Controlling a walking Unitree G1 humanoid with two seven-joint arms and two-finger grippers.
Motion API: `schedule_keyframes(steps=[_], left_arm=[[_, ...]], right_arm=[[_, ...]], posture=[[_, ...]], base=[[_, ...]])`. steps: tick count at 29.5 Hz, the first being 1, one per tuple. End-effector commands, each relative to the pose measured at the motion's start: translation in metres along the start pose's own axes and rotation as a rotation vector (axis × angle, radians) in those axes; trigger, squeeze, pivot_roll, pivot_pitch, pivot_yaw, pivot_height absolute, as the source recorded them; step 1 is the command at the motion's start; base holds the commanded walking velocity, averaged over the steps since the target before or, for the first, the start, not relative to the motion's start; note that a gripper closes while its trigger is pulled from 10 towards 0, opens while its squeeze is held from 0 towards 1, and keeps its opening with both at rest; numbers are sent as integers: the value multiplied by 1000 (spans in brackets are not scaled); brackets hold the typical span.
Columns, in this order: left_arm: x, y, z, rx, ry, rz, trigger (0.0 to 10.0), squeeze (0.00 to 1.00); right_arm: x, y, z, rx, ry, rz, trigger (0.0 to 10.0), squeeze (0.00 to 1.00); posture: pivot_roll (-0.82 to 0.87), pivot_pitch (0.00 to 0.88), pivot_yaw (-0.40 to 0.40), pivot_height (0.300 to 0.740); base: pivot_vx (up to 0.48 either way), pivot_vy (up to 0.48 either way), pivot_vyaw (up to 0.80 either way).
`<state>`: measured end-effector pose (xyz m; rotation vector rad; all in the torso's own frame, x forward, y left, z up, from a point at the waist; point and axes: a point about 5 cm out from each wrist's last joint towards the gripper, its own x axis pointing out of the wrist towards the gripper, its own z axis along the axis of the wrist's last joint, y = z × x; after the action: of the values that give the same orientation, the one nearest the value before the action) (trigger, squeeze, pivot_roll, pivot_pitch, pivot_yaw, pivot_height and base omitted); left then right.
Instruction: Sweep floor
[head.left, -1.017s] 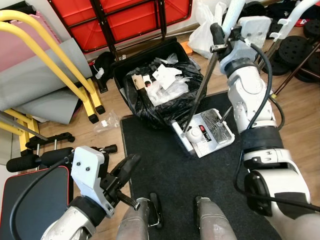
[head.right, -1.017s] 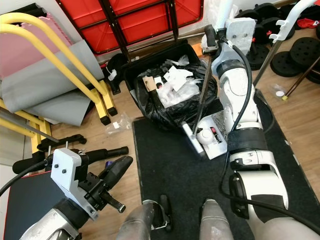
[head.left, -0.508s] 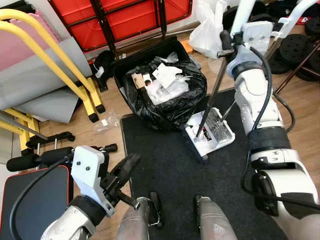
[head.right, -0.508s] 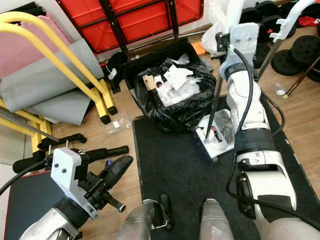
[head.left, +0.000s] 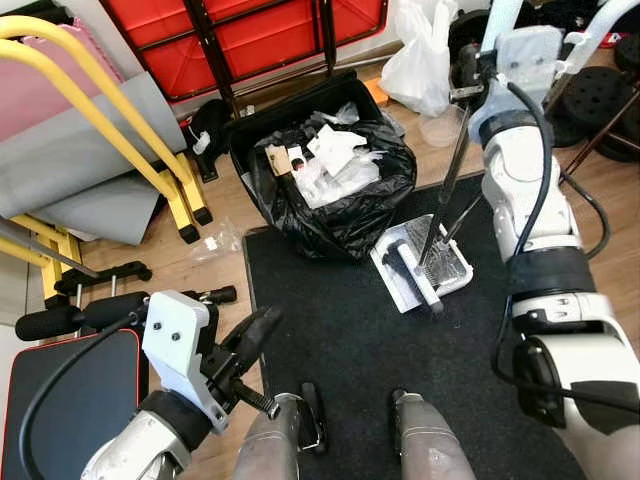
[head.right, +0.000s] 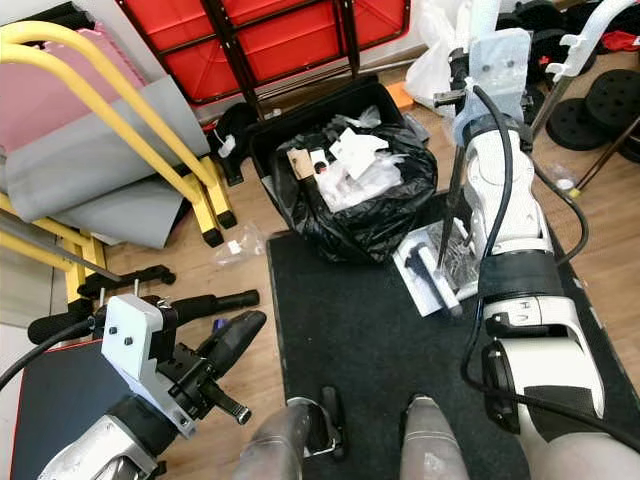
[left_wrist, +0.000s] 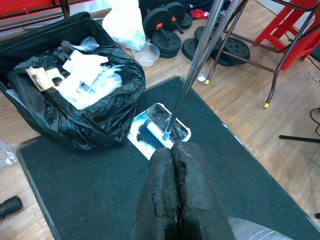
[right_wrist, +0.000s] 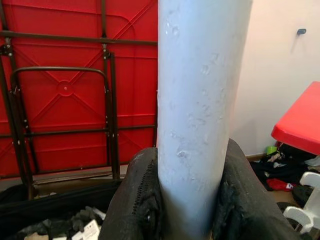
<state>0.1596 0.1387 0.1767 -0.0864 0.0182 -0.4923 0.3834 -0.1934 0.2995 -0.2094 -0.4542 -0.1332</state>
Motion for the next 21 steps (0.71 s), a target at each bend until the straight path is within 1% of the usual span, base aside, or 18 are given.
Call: schedule_keyframes(steps=[1,2,3,4,6,7,8,9,10,11,13,15,16,18,19,21], left_arm=[[-3,4,-5,-7,32,33,10000,0],[-3,4,-5,-7,32,33,10000,0],[-2,4,-5,-6,31,33,10000,0],[-2,4,-5,-6,31,33,10000,0],[-2,5,-5,-7,30,32,10000,0],[-2,5,-5,-7,30,32,10000,0],[-1,5,-6,-7,30,31,10000,0],[-1,5,-6,-7,30,31,10000,0],[-1,5,-6,-7,30,31,10000,0],[-1,5,-6,-7,30,31,10000,0],[0,5,-7,-8,28,31,10000,0],[2,6,-8,-8,25,32,10000,0],[2,6,-8,-8,25,32,10000,0],[3,7,-9,-9,22,33,10000,0],[3,7,-9,-9,22,33,10000,0],[5,8,-10,-9,19,34,10000,0]], right_arm=[[3,-4,16,-86,-64,-15,10000,0],[3,-4,17,-81,-70,-14,10000,0],[3,-1,18,-50,-70,-3,10000,0],[3,-1,18,-50,-70,-3,10000,0],[3,7,20,15,-72,36,10000,0],[3,7,20,15,-72,36,10000,0],[3,13,21,67,-71,71,10000,0],[3,13,21,67,-71,71,10000,0],[2,20,22,134,-61,115,10000,0],[2,20,22,134,-61,115,10000,0],[0,30,25,250,-44,191,10000,0],[-1,36,28,307,-26,246,10000,0],[-1,36,28,307,-26,246,10000,0],[-3,40,29,323,-8,295,10000,0],[-3,40,29,323,-8,295,10000,0],[-6,47,28,331,18,350,10000,0]], posture=[[-60,342,84,740],[-60,339,84,740],[-62,335,83,740],[-62,335,83,740],[-63,334,83,740],[-63,334,83,740],[-67,328,83,740],[-67,328,83,740],[-69,324,80,740],[-69,324,80,740],[-81,310,74,740],[-88,302,69,740],[-88,302,69,740],[-97,290,65,740],[-97,290,65,740],[-102,280,60,740]], base=[[0,0,0],[0,0,0],[0,0,0],[0,0,0],[0,0,0],[0,0,0],[0,0,0],[0,0,0],[0,0,0],[0,0,0],[0,0,0],[0,0,0],[0,0,0],[0,0,0],[0,0,0],[0,0,0]])
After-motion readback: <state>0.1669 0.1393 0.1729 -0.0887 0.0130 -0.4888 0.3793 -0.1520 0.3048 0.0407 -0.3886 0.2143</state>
